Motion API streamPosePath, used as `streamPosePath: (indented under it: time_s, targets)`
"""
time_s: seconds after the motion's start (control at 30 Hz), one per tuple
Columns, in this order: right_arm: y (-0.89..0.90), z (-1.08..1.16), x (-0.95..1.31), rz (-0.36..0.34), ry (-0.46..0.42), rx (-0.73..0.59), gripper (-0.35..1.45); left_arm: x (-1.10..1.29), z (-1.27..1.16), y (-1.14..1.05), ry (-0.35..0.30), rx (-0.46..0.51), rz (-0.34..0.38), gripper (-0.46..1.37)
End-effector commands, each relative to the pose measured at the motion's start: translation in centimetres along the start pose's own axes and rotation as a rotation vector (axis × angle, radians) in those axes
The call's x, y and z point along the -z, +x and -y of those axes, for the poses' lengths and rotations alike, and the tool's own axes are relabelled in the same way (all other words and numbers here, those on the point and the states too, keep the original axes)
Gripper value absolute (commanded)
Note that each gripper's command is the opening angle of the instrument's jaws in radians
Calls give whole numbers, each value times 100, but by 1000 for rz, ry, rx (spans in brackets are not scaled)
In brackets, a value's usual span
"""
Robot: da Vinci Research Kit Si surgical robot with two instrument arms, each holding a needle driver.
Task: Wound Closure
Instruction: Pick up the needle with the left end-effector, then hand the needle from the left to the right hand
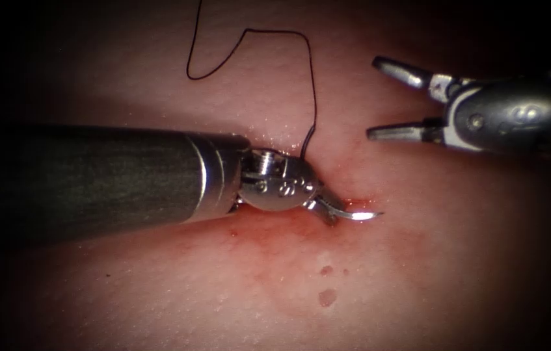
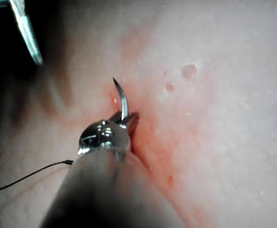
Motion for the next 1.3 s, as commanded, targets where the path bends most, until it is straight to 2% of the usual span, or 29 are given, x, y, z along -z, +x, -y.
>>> streamPosePath:
  time_s: [0.03,0.27,0.53,0.67,0.87,1.0,1.13,1.3]
  targets:
    - [0,0,-1,0,7,-5,115,3,-1,-1,-3,-8,-11,-35]
    - [-5,2,-3,1,1,-88,114,29,-5,-10,71,-71,-88,-35]
    - [-7,1,-5,3,-3,-140,113,50,-12,-16,120,-148,-156,-35]
    - [-9,3,-4,2,-6,-250,111,66,-16,-19,163,-207,-205,-35]
    - [-12,-1,-8,8,-13,-323,111,84,-20,-25,211,-268,-270,-35]
    - [-13,-6,-13,5,-19,-410,114,90,-23,-30,241,-339,-311,-35]
    - [-13,-7,-20,-31,24,-500,114,93,-26,-33,252,-379,-372,-35]
    - [-11,-3,-24,-36,58,-566,113,97,-29,-36,291,-437,-436,-35]
